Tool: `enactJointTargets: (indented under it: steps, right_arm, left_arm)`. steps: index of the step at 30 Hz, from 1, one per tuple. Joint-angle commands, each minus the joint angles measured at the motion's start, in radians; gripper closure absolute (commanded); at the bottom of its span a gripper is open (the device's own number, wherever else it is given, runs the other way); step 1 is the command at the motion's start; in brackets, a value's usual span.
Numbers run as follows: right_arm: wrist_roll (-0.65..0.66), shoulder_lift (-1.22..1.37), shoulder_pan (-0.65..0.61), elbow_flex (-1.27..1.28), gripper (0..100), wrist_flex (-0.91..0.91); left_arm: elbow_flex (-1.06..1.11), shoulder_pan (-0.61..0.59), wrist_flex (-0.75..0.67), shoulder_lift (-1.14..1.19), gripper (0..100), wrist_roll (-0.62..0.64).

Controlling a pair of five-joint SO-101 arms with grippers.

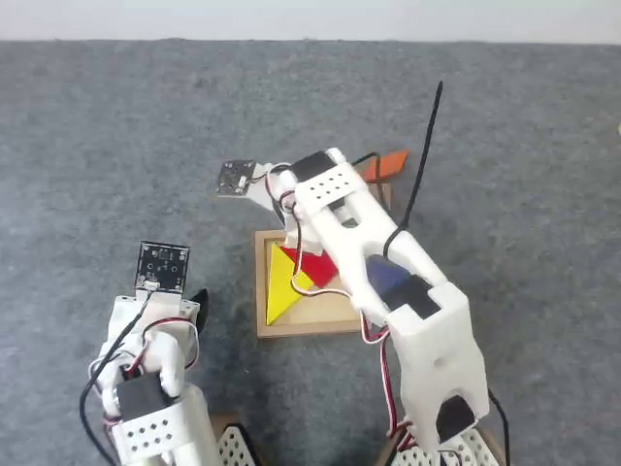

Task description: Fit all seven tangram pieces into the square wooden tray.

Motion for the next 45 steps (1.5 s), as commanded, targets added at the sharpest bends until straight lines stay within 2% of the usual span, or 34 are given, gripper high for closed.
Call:
enactJointTargets:
  steps: [1, 8, 15, 31, 35, 40, 45]
  right_arm:
    - [-0.032, -0.088, 0.008, -0.043, 50.5, 0.021]
    - [-0.035, -0.219, 0.058, 0.098, 50.5, 0.030]
    - [-0.032, -0.173, 0.050, 0.264, 50.5, -0.074]
    - [-0.068, 0.030, -0.067, 0.115, 50.5, -0.117]
    - [-0.143, -0.016, -0.048, 0.083, 50.5, -0.116]
    - [-0.210, -0.217, -0.010, 0.083, 50.5, -0.051]
    - [-0.230, -0.360, 0.128, 0.066, 50.5, -0.022]
  left_arm:
    - [-0.007, 0.000, -0.003, 0.003, 72, -0.011]
    - [-0.007, 0.000, -0.003, 0.003, 72, -0.011]
    - [-0.007, 0.000, -0.003, 0.003, 72, -0.011]
    - [-0.007, 0.000, -0.003, 0.003, 72, -0.011]
    - [-0.007, 0.000, -0.003, 0.003, 72, -0.011]
    - [-0.007, 0.000, -0.003, 0.003, 72, -0.011]
    - [-0.007, 0.000, -0.003, 0.003, 72, -0.011]
